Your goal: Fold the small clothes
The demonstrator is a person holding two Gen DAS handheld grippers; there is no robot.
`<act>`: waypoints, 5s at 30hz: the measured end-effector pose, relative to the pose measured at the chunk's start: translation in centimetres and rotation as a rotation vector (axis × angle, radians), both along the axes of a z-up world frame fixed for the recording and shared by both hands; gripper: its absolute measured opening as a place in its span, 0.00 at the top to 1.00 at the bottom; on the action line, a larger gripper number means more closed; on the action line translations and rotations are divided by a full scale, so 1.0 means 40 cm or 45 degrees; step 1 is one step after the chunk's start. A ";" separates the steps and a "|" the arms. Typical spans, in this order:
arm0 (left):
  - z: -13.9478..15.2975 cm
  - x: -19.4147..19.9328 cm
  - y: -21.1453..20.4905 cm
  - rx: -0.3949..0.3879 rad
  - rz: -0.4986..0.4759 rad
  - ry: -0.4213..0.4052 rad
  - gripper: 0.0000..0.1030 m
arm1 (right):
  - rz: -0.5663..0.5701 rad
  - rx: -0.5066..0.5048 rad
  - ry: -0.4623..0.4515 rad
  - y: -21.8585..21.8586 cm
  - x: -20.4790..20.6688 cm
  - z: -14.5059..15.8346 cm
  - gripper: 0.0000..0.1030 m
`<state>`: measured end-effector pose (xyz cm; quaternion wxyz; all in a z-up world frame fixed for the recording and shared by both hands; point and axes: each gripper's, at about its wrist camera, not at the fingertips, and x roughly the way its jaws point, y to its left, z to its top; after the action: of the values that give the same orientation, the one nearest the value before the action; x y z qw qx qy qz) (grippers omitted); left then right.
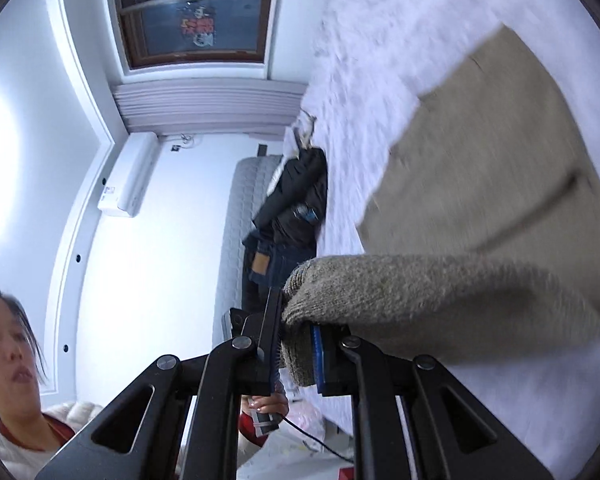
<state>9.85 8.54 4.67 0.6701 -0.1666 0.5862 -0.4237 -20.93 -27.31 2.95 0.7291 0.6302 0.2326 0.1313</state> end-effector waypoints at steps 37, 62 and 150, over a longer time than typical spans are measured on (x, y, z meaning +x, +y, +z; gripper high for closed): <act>-0.220 0.109 -0.346 0.491 -0.263 -0.332 0.78 | 0.120 -0.637 0.560 -0.146 0.405 -0.189 0.89; -0.254 0.272 -0.225 0.867 0.155 -0.454 0.08 | -0.253 -0.793 0.823 -0.321 0.359 -0.163 0.53; -0.300 0.280 -0.301 0.996 0.244 -0.522 0.24 | -0.087 -1.175 0.836 -0.217 0.386 -0.094 0.89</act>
<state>21.04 -3.49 -7.33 0.8211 0.1330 0.5395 -0.1307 -5.50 -35.98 -0.80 0.8221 0.2611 0.4600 -0.2106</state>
